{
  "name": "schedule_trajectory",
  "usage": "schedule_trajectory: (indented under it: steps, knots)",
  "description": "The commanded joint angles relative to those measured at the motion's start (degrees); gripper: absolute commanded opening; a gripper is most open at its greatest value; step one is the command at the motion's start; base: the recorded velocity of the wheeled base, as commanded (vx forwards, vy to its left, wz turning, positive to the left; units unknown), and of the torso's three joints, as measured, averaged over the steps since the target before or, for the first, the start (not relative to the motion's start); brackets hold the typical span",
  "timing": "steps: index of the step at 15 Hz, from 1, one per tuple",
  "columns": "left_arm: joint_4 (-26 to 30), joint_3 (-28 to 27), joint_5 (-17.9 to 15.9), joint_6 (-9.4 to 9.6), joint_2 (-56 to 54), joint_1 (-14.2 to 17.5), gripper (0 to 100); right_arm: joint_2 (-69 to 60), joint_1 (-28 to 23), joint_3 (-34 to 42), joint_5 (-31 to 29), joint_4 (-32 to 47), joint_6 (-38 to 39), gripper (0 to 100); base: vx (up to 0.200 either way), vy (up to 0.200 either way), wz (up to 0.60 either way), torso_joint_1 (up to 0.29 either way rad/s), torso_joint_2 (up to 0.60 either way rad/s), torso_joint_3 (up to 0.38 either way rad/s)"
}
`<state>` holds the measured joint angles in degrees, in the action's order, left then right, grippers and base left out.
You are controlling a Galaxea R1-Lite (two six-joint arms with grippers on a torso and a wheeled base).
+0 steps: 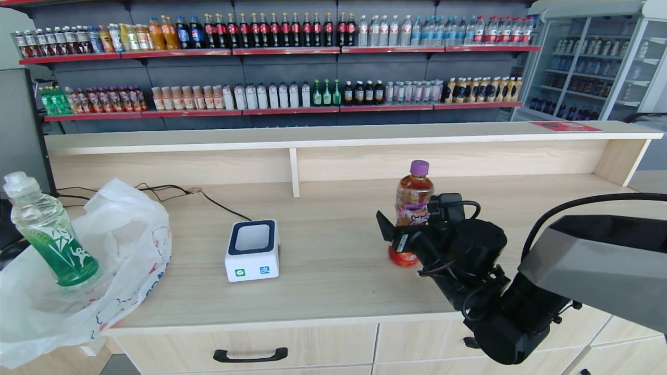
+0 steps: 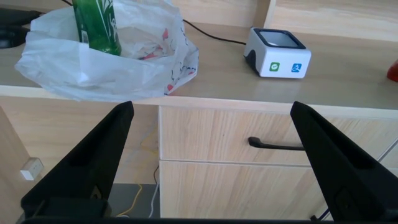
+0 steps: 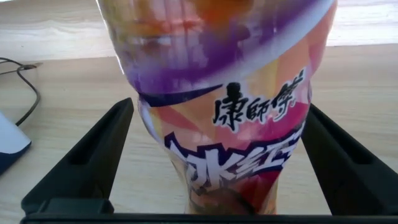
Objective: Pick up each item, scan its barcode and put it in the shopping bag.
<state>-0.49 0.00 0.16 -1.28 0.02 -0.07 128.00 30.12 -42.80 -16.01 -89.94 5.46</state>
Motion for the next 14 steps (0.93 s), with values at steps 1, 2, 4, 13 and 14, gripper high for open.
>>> schedule_trajectory:
  steps: [1,2,4,13,14]
  knots:
    - [0.0,0.0,0.0,-0.04,0.0,0.0,100,0.1,0.0,-0.1,-0.3,-0.1,0.0,100,0.0,0.0,0.0,0.0,0.0,0.0]
    - [0.0,0.0,0.0,-0.04,0.0,0.0,100,0.1,0.0,0.3,-0.3,-0.1,-0.1,100,0.0,0.0,0.0,0.0,0.0,0.0]
    - [0.0,0.0,0.0,-0.04,0.0,0.0,100,0.2,0.1,0.3,-0.5,-0.1,-0.2,100,0.0,0.0,0.0,0.0,0.0,0.0]
    - [-0.2,0.0,0.0,0.05,0.1,0.0,100,-0.3,0.1,-0.3,-1.3,-0.1,0.3,0,0.0,0.0,0.0,0.0,0.0,0.0]
    - [-0.2,0.0,0.0,0.05,0.0,0.0,100,-0.4,0.1,-0.3,-1.4,-0.1,0.3,0,0.0,0.0,0.0,0.0,0.0,0.0]
